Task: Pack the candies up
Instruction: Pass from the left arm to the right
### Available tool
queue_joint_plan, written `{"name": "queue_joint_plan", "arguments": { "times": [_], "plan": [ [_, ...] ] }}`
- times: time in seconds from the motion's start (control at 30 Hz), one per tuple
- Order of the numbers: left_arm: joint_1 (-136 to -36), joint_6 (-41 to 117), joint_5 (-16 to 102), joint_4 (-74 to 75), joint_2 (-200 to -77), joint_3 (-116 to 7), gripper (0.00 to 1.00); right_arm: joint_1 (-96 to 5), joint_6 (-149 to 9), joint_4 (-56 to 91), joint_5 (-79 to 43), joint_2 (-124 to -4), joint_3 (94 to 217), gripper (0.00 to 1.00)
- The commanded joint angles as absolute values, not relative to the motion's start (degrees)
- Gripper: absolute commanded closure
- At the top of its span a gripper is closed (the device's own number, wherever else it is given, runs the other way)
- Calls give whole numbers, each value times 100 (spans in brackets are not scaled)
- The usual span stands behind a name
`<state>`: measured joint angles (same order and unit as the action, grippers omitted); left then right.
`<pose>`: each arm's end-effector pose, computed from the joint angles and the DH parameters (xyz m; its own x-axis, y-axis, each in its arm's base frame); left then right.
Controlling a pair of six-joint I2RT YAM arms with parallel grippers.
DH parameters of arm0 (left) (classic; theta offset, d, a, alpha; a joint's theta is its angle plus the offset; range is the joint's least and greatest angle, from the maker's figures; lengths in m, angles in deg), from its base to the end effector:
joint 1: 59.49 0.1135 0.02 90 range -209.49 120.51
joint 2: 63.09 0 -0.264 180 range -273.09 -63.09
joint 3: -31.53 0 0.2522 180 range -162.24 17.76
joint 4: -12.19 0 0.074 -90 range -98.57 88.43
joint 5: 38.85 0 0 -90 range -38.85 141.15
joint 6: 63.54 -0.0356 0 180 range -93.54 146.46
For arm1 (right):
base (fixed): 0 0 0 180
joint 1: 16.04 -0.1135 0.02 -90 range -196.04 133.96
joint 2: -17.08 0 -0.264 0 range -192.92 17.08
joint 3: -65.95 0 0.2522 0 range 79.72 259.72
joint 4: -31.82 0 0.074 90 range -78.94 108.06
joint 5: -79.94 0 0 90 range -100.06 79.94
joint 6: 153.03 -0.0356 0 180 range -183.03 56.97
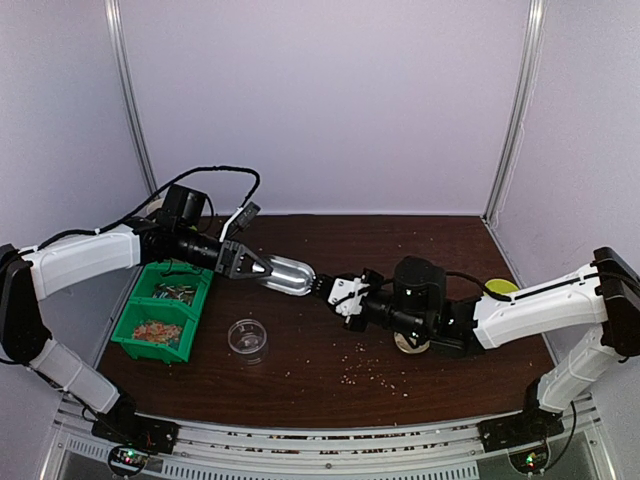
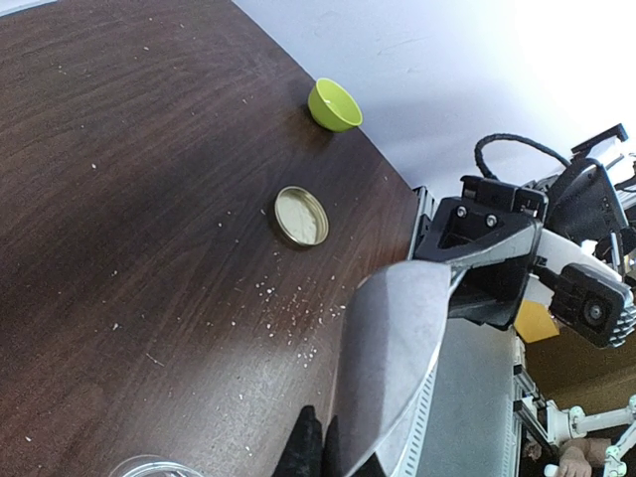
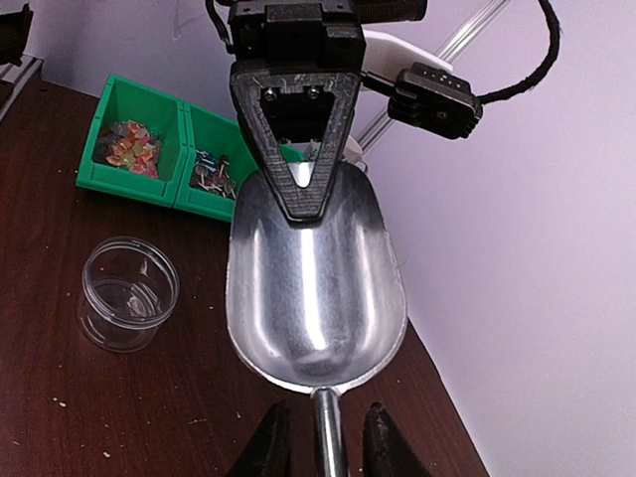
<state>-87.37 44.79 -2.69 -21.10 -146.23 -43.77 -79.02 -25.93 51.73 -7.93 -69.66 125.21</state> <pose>0.2605 -0.1703 0.2787 -0.8077 0.2174 -0.5480 0.5893 0.3219 -0.7410 0.1544 0.2999 0.2463 0.4792 -0.3872 -0.7877 -0.7328 0.3175 -0.6019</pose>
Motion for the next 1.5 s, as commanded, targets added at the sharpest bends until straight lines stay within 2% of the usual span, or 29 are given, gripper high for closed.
{"name": "queue_joint_plan", "arguments": {
  "times": [0.0, 0.6, 0.83, 0.9, 1.13, 1.47],
  "plan": [
    [-8792, 4413, -464, -1862, -14527, -4469, 100, -7872, -2684, 5366, -944, -6976, 12660, 75],
    [-8826, 4378, -507, -1906, -14562, -4483, 100, -7877, -2708, 5394, -1282, -6870, 12592, 89],
    [-8829, 4352, -458, -1992, -14609, -4524, 100, -7870, -2721, 5400, -1461, -6711, 12542, 100],
    [-8828, 4345, -442, -2008, -14615, -4538, 100, -7871, -2761, 5357, -1521, -6659, 12551, 100],
    [-8826, 4176, -177, -2230, -14569, -4626, 61, -7875, -2985, 5089, -1470, -6502, 12608, 100],
    [-8680, 3899, 653, -2503, -14110, -4649, 15, -7866, -3667, 4573, -966, -6236, 12496, 100]
  ]
}}
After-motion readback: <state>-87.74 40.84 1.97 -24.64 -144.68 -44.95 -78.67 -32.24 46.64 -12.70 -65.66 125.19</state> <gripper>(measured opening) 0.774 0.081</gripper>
